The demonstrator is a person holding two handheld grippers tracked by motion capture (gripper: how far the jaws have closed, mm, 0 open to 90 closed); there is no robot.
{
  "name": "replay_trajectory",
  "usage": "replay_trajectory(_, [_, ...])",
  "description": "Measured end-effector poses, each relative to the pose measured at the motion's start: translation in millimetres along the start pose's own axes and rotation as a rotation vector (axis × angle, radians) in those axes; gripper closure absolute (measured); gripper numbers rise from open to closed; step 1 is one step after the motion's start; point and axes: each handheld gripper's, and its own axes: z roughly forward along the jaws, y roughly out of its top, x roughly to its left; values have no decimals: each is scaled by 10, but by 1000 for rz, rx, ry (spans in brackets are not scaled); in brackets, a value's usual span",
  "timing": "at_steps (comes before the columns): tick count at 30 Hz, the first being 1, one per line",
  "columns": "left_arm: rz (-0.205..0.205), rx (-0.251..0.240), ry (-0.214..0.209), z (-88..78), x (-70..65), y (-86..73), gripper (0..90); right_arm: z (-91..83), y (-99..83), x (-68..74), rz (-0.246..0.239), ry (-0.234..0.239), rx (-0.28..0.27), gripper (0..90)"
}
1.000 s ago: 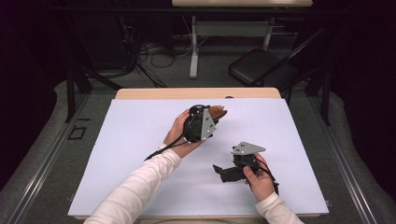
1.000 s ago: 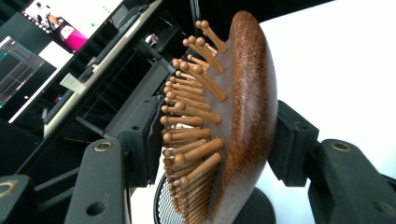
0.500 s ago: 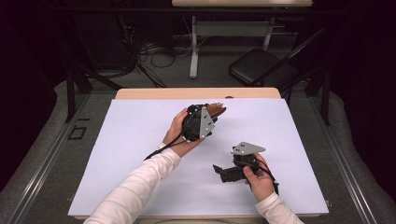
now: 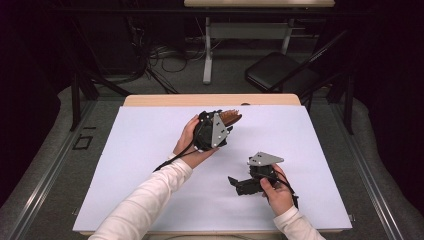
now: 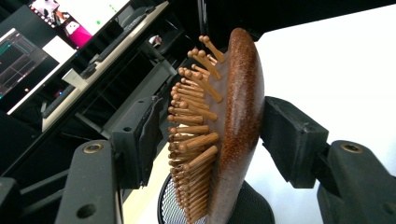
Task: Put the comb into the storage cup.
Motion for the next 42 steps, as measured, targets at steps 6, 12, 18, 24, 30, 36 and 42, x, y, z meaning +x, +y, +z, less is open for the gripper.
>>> replay_trajectory(6, [-20, -18, -8, -76, 19, 22, 374, -5, -1, -3, -1, 1, -2, 0])
replay_trajectory(12, [-63, -48, -18, -205, 54, 18, 362, -8, -2, -7, -1, -3, -3, 0])
replay_trajectory(18, [-163, -74, -63, -359, 128, -23, 350, -14, -1, -20, 3, -7, -6, 0])
replay_trajectory(24, [-334, -95, -126, -508, 288, -103, 339, -30, 6, -31, 11, -10, -13, 0])
replay_trajectory(30, [-476, -96, -141, -623, 453, -222, 323, -46, 21, -41, 13, -16, -22, 0])
replay_trajectory(36, [-539, -98, -152, -694, 554, -310, 300, -69, 39, -63, 17, -21, -27, 0])
replay_trajectory(42, [-586, -92, -162, -752, 601, -348, 298, -89, 50, -74, 21, -23, -32, 0])
